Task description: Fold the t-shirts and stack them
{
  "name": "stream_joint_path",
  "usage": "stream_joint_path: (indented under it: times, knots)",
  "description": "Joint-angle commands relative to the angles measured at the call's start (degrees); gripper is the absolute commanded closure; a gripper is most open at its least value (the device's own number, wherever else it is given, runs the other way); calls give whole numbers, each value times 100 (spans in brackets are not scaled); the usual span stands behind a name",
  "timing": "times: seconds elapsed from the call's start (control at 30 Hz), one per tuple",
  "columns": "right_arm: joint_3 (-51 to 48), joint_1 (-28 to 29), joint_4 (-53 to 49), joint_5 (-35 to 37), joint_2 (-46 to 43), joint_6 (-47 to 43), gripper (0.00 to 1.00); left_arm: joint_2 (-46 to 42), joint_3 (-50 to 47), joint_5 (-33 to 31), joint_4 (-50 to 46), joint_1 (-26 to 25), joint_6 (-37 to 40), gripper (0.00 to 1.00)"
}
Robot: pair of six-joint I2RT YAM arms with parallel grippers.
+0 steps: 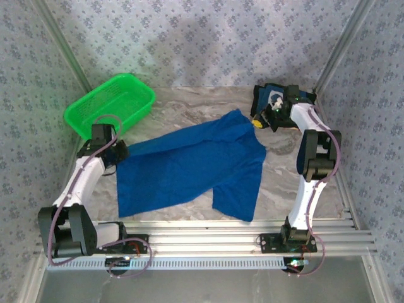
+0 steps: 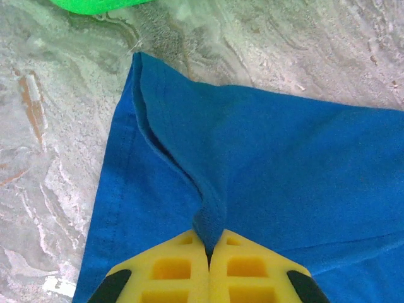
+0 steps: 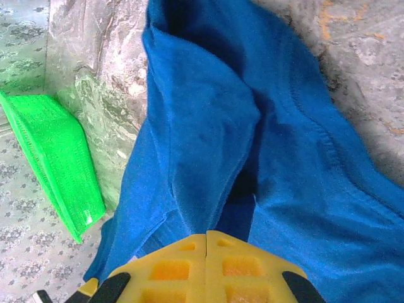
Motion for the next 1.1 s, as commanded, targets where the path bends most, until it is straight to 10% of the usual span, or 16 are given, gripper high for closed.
stream_joint_path:
  times: [0.0, 0.57, 1.07]
  knots:
    - [-215, -76, 38, -19, -375, -145, 100, -155, -154, -161, -39, 50, -59, 100]
    - [-1476, 8, 1715, -494, -1174, 2130, 100, 132, -580, -119, 238, 127, -132, 100]
    - [-2366, -177, 1844, -186, -1210, 2009, 100, 600, -765, -295, 329, 140, -140, 93]
